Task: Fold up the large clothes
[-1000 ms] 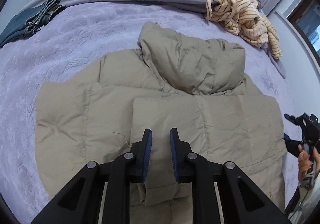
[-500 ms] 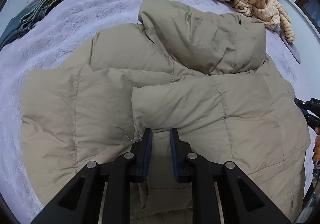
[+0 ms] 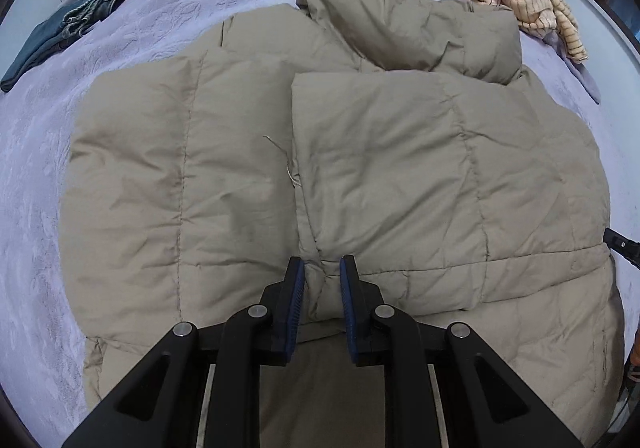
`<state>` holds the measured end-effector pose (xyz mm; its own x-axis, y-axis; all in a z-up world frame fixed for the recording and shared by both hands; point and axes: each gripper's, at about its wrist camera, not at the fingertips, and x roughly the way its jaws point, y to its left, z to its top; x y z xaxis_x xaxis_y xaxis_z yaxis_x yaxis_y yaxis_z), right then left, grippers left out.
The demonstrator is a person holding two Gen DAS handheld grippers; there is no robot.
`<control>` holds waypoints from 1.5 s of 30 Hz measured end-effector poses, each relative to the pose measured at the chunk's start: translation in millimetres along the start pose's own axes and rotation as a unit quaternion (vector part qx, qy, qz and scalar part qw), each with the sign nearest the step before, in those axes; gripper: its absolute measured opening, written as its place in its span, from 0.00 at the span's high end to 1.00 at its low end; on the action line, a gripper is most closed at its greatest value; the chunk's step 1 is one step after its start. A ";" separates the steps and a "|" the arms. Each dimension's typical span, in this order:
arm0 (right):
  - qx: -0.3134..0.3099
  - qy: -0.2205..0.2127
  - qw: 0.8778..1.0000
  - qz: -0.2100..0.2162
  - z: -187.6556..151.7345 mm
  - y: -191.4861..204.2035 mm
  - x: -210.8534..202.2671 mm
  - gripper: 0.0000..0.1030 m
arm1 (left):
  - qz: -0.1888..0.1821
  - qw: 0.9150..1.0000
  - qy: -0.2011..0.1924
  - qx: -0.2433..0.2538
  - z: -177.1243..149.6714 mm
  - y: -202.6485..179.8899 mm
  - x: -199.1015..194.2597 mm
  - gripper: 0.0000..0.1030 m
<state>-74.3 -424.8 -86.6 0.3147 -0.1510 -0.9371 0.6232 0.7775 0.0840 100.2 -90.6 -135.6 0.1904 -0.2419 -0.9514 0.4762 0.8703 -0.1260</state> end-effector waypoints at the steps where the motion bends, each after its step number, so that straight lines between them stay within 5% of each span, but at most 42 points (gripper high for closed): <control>1: 0.001 0.006 1.000 -0.001 -0.2 -0.6 6.6 0.83 | 0.000 1.000 0.001 -0.003 1.1 -0.1 1.9 0.80; 26: 0.047 0.051 0.997 0.040 -39.5 -7.4 -52.2 0.70 | 0.044 0.999 0.000 -0.026 -39.5 3.9 -74.9 0.80; 27: 0.048 0.053 0.997 0.041 -40.8 -6.9 -52.1 0.70 | 0.050 0.998 0.003 -0.029 -41.7 3.8 -75.2 0.63; 28: 0.047 0.054 0.997 0.042 -41.8 -6.0 -52.2 0.70 | 0.054 0.998 0.006 -0.032 -43.1 3.8 -75.6 0.10; 29: 0.046 0.054 0.997 0.043 -42.8 -4.9 -52.4 0.70 | 0.063 0.997 0.010 -0.036 -43.8 3.6 -75.7 0.01; 35: 0.037 0.055 0.997 0.049 -46.6 1.5 -54.1 0.65 | 0.080 0.996 0.004 -0.031 -51.4 -2.4 -86.7 0.01; 39: 0.035 0.045 0.996 0.065 -49.7 4.8 -64.1 0.15 | 0.093 0.995 0.012 -0.044 -58.1 -0.4 -93.8 0.01; 45: 0.017 0.058 0.994 0.096 -55.2 9.8 -74.3 0.14 | 0.091 0.995 0.016 -0.048 -77.0 -4.9 -107.2 0.01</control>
<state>-131.0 -372.3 -34.9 0.3471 0.0708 -0.9351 0.5835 0.7643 0.2744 11.4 -35.9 -54.6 0.2384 -0.0651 -0.9690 0.3526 0.9355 0.0239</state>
